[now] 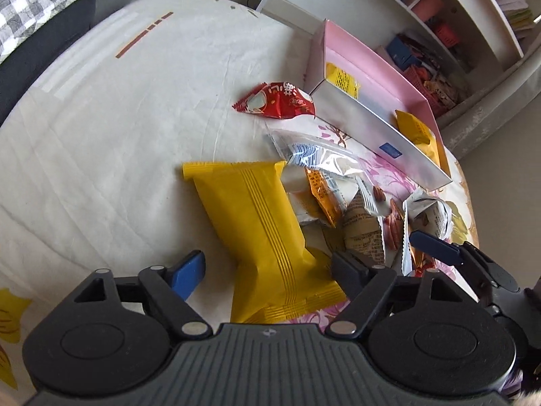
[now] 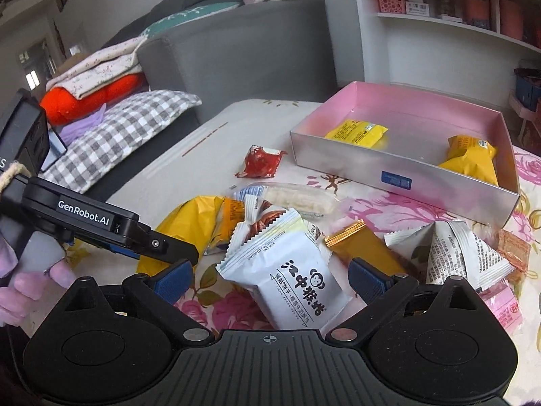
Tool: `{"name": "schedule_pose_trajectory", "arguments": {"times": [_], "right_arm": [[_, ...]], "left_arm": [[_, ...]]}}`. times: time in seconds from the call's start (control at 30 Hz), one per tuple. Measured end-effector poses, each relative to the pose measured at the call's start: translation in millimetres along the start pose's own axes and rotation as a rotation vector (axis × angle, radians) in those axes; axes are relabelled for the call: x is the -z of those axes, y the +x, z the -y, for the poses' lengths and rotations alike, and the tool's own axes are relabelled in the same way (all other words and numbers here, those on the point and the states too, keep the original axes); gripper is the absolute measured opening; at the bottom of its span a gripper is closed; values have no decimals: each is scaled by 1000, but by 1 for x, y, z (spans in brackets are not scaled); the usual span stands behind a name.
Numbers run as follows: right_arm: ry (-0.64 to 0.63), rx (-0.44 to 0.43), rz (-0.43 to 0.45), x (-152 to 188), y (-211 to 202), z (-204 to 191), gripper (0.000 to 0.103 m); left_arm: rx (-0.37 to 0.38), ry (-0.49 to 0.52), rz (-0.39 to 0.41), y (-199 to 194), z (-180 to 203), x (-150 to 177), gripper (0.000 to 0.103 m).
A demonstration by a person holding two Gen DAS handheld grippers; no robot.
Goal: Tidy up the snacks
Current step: 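Grasp the large yellow cake packet with the left gripper, then grasp the white printed snack bag with the right gripper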
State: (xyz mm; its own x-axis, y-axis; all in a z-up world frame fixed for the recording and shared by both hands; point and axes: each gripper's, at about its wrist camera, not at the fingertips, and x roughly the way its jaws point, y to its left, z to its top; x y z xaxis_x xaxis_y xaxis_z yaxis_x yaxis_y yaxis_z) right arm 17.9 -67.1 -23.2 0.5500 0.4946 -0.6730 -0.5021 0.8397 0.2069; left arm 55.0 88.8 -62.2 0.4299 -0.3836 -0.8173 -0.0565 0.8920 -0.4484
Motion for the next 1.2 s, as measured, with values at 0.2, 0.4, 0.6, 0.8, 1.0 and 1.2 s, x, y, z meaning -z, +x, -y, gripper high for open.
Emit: {"name": "schedule_pose_trajectory", "arguments": {"times": [0.2, 0.4, 0.6, 0.8, 1.0, 1.2], "right_arm": [[-59, 15, -33, 0, 11, -7, 98], [-65, 25, -66, 6, 10, 0, 94], [-36, 32, -63, 4, 1, 4, 79], [-56, 61, -64, 6, -1, 2, 61], [-42, 68, -63, 6, -4, 6, 58], [15, 59, -52, 3, -12, 15, 53]], "left_arm": [[-4, 26, 7, 1, 0, -1, 66], [-16, 37, -2, -3, -5, -4, 45], [-15, 54, 3, -6, -6, -7, 40], [-21, 70, 16, -9, -5, -9, 39], [-31, 86, 19, -10, -5, -7, 38], [-41, 113, 30, -14, -3, -6, 37]]}}
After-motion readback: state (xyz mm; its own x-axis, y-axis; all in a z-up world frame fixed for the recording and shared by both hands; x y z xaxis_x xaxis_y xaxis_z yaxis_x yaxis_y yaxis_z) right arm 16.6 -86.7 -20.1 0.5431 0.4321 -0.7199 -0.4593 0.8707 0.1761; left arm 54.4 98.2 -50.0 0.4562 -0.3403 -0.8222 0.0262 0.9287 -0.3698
